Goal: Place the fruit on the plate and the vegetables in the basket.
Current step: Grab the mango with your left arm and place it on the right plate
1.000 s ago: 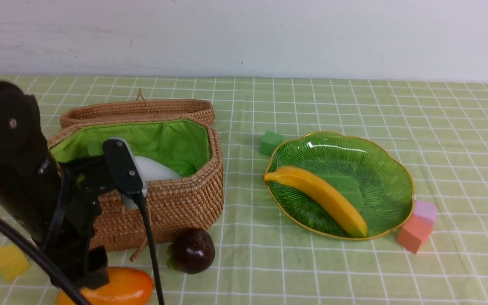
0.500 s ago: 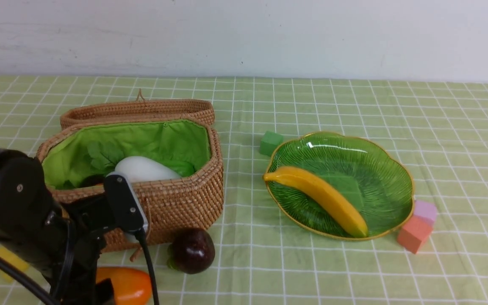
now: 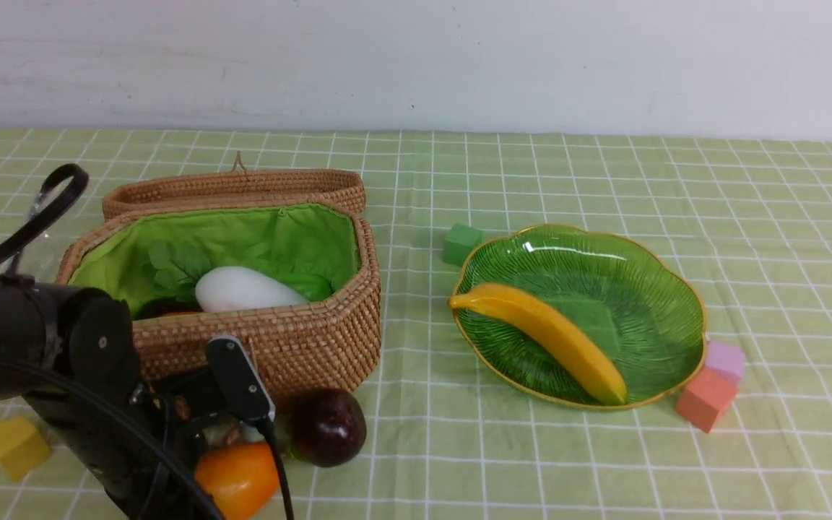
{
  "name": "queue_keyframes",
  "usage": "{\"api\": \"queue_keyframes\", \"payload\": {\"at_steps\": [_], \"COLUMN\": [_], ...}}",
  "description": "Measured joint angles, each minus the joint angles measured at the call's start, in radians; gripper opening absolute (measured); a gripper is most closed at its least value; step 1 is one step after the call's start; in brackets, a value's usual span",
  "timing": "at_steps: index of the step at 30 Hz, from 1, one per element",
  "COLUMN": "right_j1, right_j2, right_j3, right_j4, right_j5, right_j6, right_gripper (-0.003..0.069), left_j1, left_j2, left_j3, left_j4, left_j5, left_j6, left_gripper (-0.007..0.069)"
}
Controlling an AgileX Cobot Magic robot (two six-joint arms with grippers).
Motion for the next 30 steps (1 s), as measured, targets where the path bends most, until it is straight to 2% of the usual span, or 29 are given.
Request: {"api": "queue_keyframes", "payload": {"at_steps": [12, 18, 21, 24, 27, 30], "right_j1": [0.000, 0.000, 0.000, 0.000, 0.000, 0.000], "right_j2": [0.000, 0.000, 0.000, 0.000, 0.000, 0.000], "right_j3": [0.000, 0.000, 0.000, 0.000, 0.000, 0.000], "right_j4": [0.000, 0.000, 0.000, 0.000, 0.000, 0.000], "right_j5": [0.000, 0.000, 0.000, 0.000, 0.000, 0.000], "right_j6": [0.000, 0.000, 0.000, 0.000, 0.000, 0.000], "right_gripper": [0.0239, 0.0239, 0.0239, 0.0239, 0.0239, 0.0239], "left_j1": [0.000, 0.000, 0.000, 0.000, -0.012, -0.085], "left_j2": [-0.071, -0.202, -0.261, -0.279, -0.270, -0.211], "left_j3": [0.000, -0.023, -0.084, -0.209, -0.286, -0.425], "left_j4": [-0.049, -0.092, -0.162, -0.312, -0.404, -0.472], "left_j5": [0.046, 0.180, 0.261, 0.333, 0.347, 0.313], "left_j6": [0.001, 0.030, 0.035, 0.039, 0.047, 0.052], "left_gripper": [0.0516, 0.0516, 0.0516, 0.0516, 0.0516, 0.0516]}}
